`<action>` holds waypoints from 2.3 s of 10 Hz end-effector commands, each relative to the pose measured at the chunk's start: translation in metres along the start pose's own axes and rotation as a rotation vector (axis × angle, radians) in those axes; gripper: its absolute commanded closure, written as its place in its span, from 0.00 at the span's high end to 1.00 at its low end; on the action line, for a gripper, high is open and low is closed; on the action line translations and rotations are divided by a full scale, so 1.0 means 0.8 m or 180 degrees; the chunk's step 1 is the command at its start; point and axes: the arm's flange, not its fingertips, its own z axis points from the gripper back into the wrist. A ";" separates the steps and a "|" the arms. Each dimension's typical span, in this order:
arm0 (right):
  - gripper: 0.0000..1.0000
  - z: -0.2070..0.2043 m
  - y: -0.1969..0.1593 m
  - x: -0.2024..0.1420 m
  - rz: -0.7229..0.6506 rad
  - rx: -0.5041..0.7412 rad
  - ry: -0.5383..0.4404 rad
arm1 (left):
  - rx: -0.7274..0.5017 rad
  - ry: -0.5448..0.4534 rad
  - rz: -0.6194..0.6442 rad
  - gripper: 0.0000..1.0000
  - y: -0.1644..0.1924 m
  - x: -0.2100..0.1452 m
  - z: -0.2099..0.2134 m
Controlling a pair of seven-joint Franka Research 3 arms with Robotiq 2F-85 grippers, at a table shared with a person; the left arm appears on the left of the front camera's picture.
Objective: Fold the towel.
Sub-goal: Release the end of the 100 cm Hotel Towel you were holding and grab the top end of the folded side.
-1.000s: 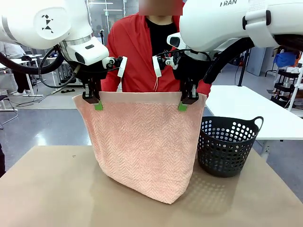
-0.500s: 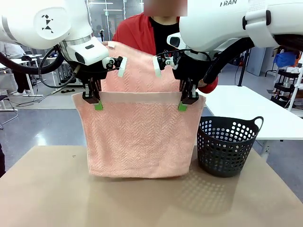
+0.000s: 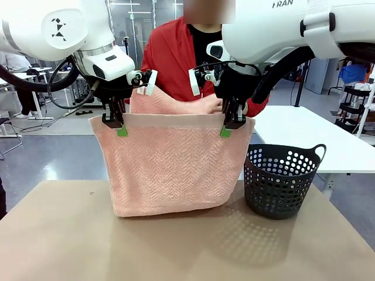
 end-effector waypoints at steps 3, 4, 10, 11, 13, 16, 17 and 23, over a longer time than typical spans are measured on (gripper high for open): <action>0.00 0.000 0.000 0.000 -0.0003 -0.0001 0.0001 | 0.0007 -0.0003 0.0003 0.00 0.000 0.000 0.002; 0.00 0.000 0.000 0.000 -0.0003 -0.0001 0.0001 | 0.0007 -0.0003 0.0003 0.00 0.000 0.000 0.002; 0.00 0.000 0.000 0.000 -0.0003 -0.0001 0.0001 | 0.0007 -0.0003 0.0003 0.00 0.000 0.000 0.002; 0.00 0.000 0.000 0.000 -0.0003 -0.0001 0.0001 | 0.0007 -0.0003 0.0003 0.00 0.000 0.000 0.002; 0.00 0.000 0.000 0.000 -0.0003 -0.0001 0.0001 | 0.0007 -0.0003 0.0003 0.00 0.000 0.000 0.002; 0.00 0.000 0.000 0.000 -0.0003 -0.0001 0.0001 | 0.0007 -0.0003 0.0003 0.00 0.000 0.000 0.002; 0.00 0.000 0.000 0.000 -0.0003 -0.0001 0.0001 | 0.0007 -0.0003 0.0003 0.00 0.000 0.000 0.002; 0.00 0.000 0.000 0.000 -0.0003 -0.0001 0.0001 | 0.0007 -0.0003 0.0003 0.00 0.000 0.000 0.002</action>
